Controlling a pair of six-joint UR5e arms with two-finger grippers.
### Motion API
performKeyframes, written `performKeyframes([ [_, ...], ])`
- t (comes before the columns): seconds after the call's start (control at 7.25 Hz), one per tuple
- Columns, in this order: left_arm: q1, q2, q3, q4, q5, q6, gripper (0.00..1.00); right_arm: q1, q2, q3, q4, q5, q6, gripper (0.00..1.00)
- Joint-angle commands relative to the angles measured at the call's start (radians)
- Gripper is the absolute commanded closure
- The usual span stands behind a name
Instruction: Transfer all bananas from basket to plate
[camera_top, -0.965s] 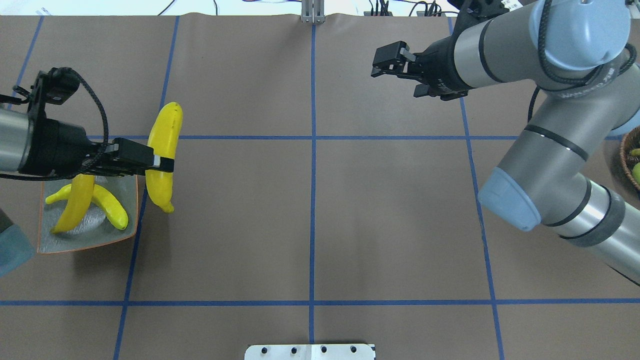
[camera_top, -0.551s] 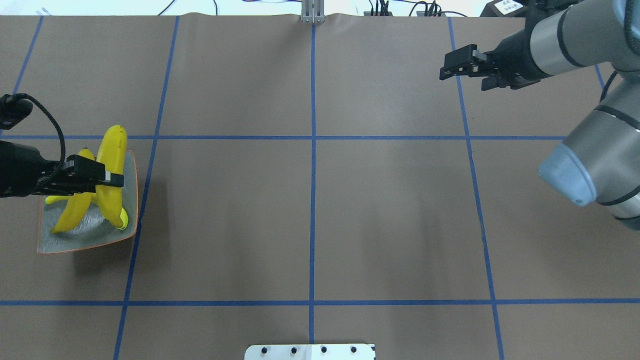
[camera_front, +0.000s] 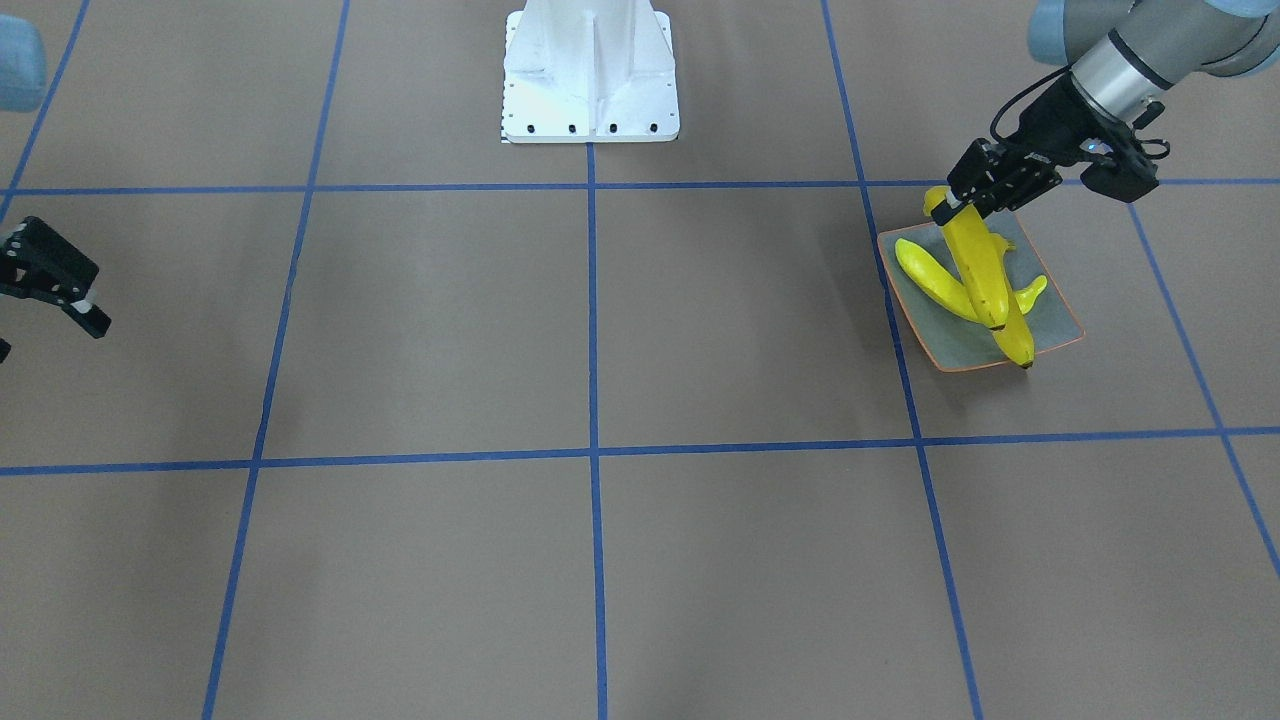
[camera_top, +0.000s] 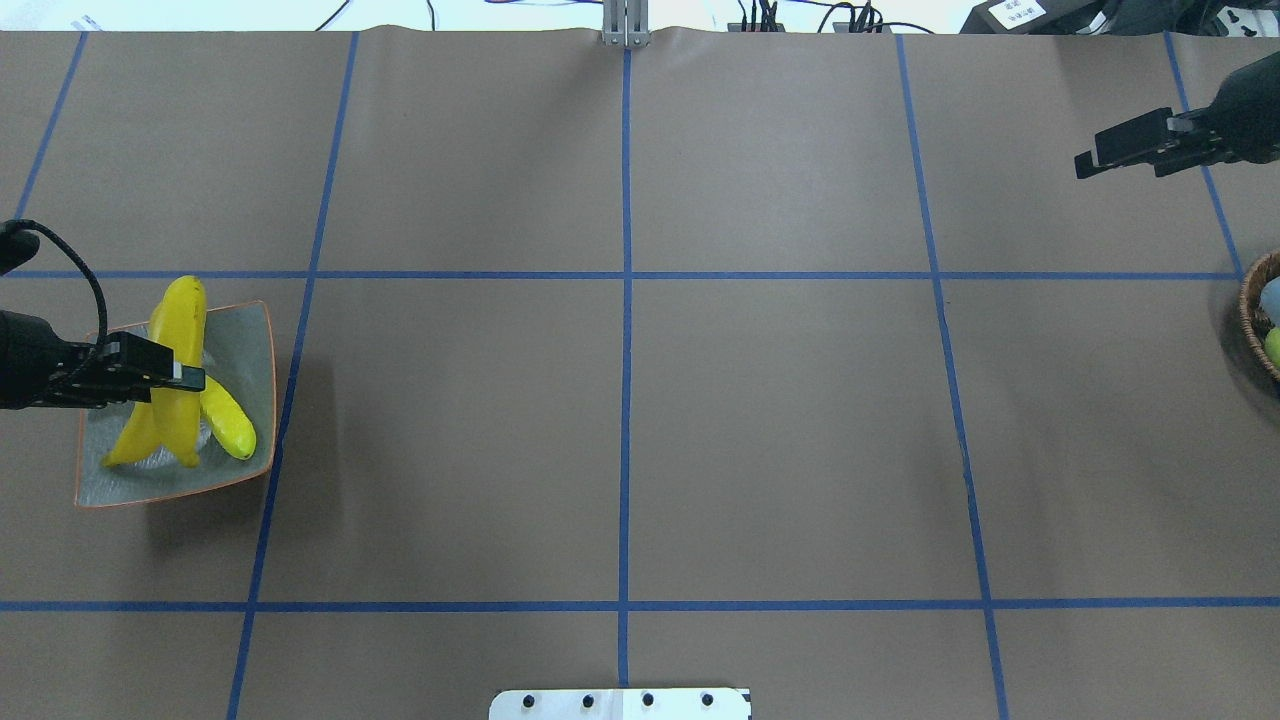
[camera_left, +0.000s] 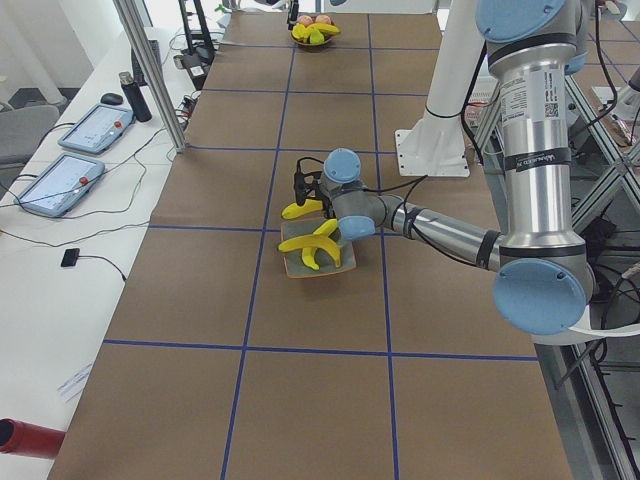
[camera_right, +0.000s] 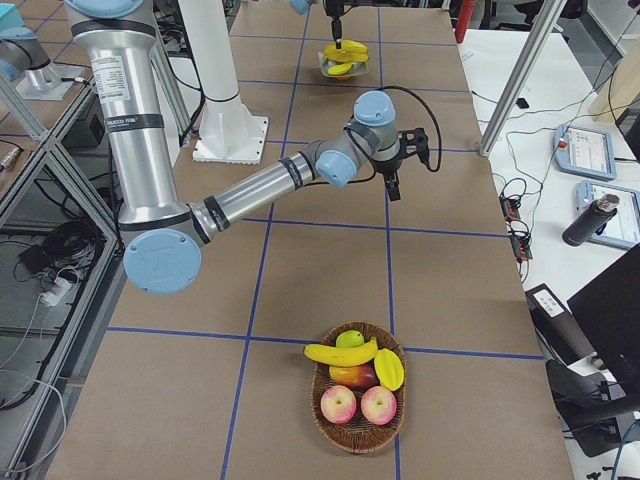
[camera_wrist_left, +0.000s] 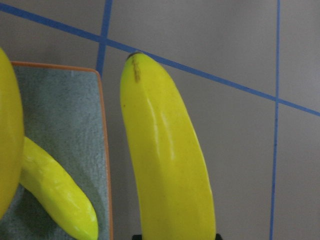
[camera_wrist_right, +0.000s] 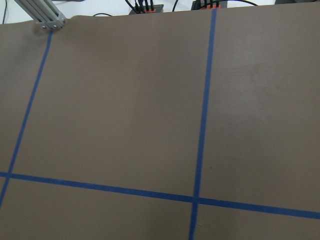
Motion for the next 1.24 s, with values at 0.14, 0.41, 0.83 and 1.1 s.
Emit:
performKeyframes([
  [0.14,-0.021,-0.001,0.041,0.047,-0.008,0.226,1.00,0.034,-0.013,-0.022,0.004,0.029,-0.051,0.00],
  [0.41,-0.020,-0.012,0.049,0.098,-0.002,0.265,1.00,0.040,-0.014,-0.022,0.003,0.030,-0.055,0.00],
  [0.83,-0.017,-0.023,0.070,0.099,0.001,0.268,0.56,0.042,-0.014,-0.022,0.003,0.030,-0.055,0.00],
  [1.1,-0.018,-0.033,0.070,0.099,0.012,0.288,0.14,0.042,-0.014,-0.023,0.003,0.029,-0.055,0.00],
])
